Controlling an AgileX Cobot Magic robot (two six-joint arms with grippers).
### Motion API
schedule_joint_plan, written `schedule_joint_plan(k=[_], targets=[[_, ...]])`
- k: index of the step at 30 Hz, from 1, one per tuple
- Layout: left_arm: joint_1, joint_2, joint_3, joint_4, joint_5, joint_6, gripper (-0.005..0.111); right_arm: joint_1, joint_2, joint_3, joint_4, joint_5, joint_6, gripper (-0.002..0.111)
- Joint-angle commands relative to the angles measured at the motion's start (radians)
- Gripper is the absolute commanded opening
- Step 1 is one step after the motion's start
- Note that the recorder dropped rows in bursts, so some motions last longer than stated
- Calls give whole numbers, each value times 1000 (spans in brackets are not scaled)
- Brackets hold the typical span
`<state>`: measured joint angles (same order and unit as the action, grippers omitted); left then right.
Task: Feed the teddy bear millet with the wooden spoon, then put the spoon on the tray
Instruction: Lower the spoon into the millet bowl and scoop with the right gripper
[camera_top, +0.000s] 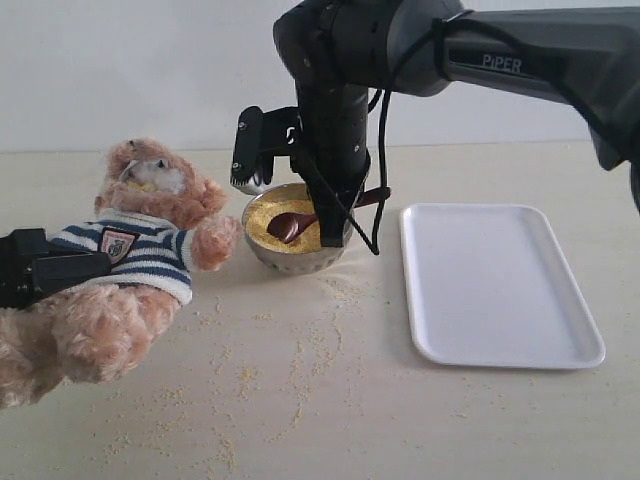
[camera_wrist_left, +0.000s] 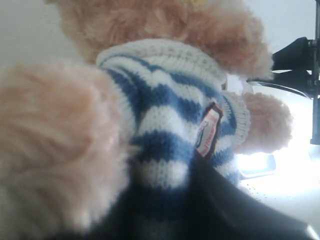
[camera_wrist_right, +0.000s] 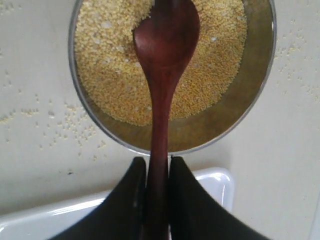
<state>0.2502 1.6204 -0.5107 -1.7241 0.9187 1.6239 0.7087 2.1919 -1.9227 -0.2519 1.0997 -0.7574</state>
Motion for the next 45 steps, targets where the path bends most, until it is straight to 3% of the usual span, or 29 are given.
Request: schedule_joint_plan(k=[1,20,35,45], targets=[[-4,-9,-2,-20,18,8,5,-1,-6,-7,35,9,-18,0],[-4,-9,-2,-7,18,8,5,-3,-6,-7,63,48,57,0],[-4,-9,-2,-5,18,8,5,-124,-6,-7,337,121,41,0],[-4,-9,-2,-5,18,8,5,-122,-21,-7,333,52,42,0]])
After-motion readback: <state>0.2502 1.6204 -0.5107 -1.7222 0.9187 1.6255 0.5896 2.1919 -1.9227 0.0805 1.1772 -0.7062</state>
